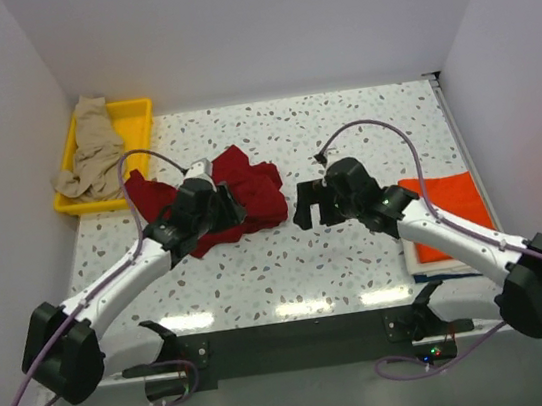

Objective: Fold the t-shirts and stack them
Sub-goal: Move the tshirt to the center of the board, then flatten the tshirt out

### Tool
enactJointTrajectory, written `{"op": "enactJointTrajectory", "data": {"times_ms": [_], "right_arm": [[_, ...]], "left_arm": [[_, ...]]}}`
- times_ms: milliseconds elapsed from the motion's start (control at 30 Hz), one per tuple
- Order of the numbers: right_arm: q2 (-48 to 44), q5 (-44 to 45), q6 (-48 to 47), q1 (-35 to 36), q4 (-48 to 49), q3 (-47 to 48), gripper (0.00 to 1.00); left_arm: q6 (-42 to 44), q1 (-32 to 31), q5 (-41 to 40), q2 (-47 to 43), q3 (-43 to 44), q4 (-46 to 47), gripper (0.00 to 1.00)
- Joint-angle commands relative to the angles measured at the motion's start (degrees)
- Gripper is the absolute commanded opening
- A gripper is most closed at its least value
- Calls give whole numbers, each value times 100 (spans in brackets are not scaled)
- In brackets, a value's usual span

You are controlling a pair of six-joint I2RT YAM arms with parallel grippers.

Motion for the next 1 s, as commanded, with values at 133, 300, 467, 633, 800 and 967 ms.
{"op": "enactJointTrajectory", "data": {"times_ms": [133, 300, 467, 633, 800, 967], "right_arm": [[1342, 534, 46, 526, 1151, 626, 95], [2126, 1079, -60, 975, 1143, 1374, 87], [2863, 2045, -60, 1405, 1030, 2111, 82], [3645, 2328, -113, 1546, 555, 3077, 81], [4226, 2916, -113, 1573, 159, 3474, 81], [4569, 3014, -130, 1573, -88, 3756, 77]], "left_arm": [[-682, 1232, -594, -1249, -989, -628, 54], [-603, 1858, -381, -1769, -1482, -602, 54], [-559, 2104, -232, -1392, -1439, -479, 53], [-497, 2192, -178, -1093, -1421, -347, 52], [-471, 2218, -205, -1092, -1482, -277, 52], [-453, 2227, -187, -1075, -1517, -250, 51]]}}
